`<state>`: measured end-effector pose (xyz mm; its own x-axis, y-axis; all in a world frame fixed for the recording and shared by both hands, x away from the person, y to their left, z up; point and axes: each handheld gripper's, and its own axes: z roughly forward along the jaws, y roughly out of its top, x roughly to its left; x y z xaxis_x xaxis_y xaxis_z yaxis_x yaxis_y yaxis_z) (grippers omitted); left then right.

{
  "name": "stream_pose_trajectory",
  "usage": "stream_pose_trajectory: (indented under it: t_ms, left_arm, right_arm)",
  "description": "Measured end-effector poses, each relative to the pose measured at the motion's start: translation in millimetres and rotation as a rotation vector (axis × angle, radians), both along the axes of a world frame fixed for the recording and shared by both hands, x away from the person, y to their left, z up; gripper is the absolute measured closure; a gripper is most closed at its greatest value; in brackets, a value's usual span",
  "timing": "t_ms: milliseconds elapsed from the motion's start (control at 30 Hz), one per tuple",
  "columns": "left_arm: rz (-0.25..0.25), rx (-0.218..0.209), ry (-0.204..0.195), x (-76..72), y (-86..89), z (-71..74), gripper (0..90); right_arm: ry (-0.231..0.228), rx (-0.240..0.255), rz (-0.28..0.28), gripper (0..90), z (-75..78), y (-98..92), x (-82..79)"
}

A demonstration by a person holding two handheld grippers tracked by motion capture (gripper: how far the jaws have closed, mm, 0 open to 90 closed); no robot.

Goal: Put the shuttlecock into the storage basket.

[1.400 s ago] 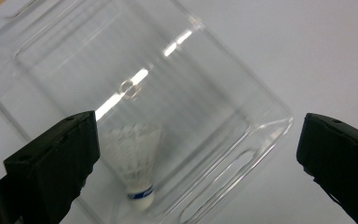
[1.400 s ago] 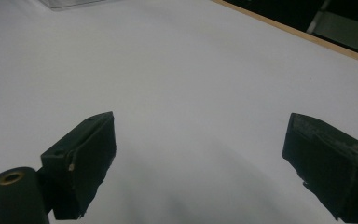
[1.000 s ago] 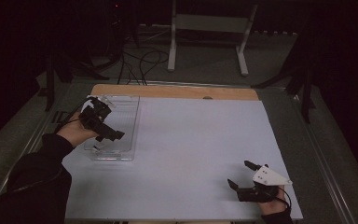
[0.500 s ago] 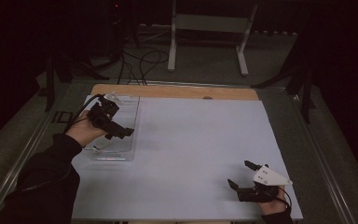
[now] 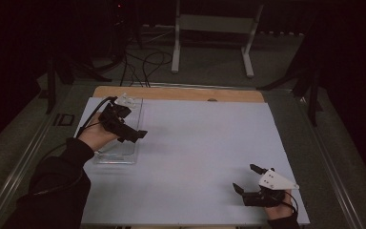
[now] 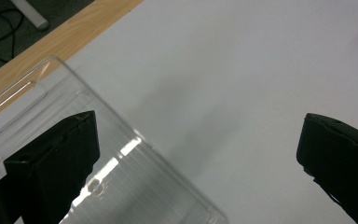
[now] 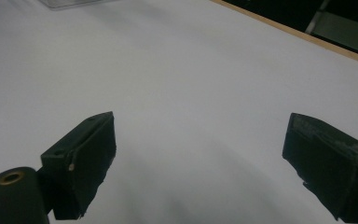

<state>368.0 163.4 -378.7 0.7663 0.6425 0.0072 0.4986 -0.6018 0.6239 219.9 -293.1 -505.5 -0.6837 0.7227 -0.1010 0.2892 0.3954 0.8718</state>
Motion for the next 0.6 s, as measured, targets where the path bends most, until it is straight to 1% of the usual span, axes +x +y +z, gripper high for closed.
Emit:
stream_pose_trajectory:
  t_ms: [33,100,200,267,500,533,600]
  left_arm:
    - [-0.001,0.001,-0.002,-0.3,-1.6,-0.5,0.0]
    - [-0.016,-0.011,0.002,-1.0,-5.8,-1.4,0.0]
    - [-0.03,-0.018,-0.01,-2.9,-12.4,-2.9,0.0]
    - [-0.045,-0.019,-0.011,-3.7,-17.5,-4.8,0.0]
    - [-0.063,-0.031,-0.03,-6.6,-29.6,-10.3,0.0]
    - [-0.066,-0.038,-0.034,-7.2,-31.0,-11.0,0.0]
    - [-0.078,-0.046,-0.029,-8.1,-34.1,-12.3,0.0]
  right_arm:
    - [0.0,0.0,0.0,9.7,-0.1,0.0,0.0]
    - [-0.002,-0.001,0.001,9.7,0.2,0.0,0.0]
    - [-0.001,-0.001,0.001,9.7,0.1,0.1,0.0]
    - [-0.001,-0.001,0.001,9.7,0.2,0.1,0.0]
    - [-0.001,0.0,0.002,9.7,0.2,-0.2,0.1]
    - [-0.002,0.001,0.002,9.7,0.2,-0.2,0.0]
    - [-0.001,0.001,0.002,9.7,0.2,0.0,0.0]
